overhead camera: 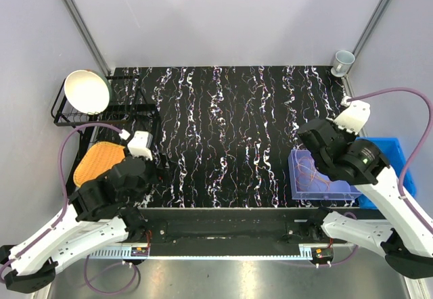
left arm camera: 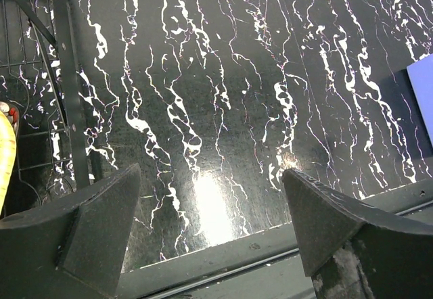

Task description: Untangle the cables

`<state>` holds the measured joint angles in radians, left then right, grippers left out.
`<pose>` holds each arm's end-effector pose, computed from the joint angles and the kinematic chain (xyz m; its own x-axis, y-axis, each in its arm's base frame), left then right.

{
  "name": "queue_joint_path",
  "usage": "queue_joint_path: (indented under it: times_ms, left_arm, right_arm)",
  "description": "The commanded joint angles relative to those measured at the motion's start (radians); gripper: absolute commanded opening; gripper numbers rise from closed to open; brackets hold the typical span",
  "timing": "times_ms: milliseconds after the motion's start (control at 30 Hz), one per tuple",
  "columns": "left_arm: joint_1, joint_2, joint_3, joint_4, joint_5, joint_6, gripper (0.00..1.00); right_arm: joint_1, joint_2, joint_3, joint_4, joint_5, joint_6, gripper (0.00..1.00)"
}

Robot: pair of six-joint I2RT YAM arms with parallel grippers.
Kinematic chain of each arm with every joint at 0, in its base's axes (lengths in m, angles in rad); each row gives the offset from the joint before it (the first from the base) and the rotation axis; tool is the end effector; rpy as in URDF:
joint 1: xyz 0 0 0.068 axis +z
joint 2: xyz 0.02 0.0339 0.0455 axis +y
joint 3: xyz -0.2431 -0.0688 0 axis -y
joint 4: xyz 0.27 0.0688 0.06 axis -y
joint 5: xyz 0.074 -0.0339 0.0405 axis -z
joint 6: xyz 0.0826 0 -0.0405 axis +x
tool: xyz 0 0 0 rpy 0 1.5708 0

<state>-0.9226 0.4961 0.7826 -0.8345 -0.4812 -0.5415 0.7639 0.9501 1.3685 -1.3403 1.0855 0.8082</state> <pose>0.1355 -0.1156 0.2864 -0.5108 -0.0823 -0.8557 0.2390 0.9426 -0.2333 0.1725 0.0641 0.3861 -0.3517 0.1302 -0.9270 0.4598 0.8866 -0.0499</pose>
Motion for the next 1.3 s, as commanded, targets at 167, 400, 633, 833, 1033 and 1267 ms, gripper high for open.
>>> queue_joint_path:
  times_ms: [167, 400, 633, 833, 1033, 1267]
  left_arm:
    - [-0.012, -0.021, -0.002, 0.051, 0.009, 0.018, 0.89]
    - [-0.015, -0.025, -0.002, 0.051, 0.009, 0.018, 0.89]
    - [-0.021, -0.027, -0.002, 0.051, 0.006, 0.017, 0.89]
    - [-0.022, -0.028, -0.003, 0.052, 0.004, 0.017, 0.89]
    - [-0.025, -0.028, -0.003, 0.051, 0.001, 0.017, 0.89]
    - [-0.030, -0.028, -0.005, 0.049, -0.002, 0.015, 0.89]
  right_arm:
    - [-0.095, -0.030, -0.124, -0.057, 0.079, 0.226, 0.00]
    - [-0.144, -0.100, -0.296, 0.052, 0.047, 0.315, 0.00]
    - [-0.244, -0.054, -0.396, 0.144, 0.015, 0.315, 0.00]
    - [-0.348, -0.007, -0.450, 0.276, -0.079, 0.232, 0.00]
    - [-0.431, 0.015, -0.488, 0.388, -0.182, 0.187, 0.00]
    - [-0.471, 0.093, -0.539, 0.467, -0.266, 0.210, 0.00]
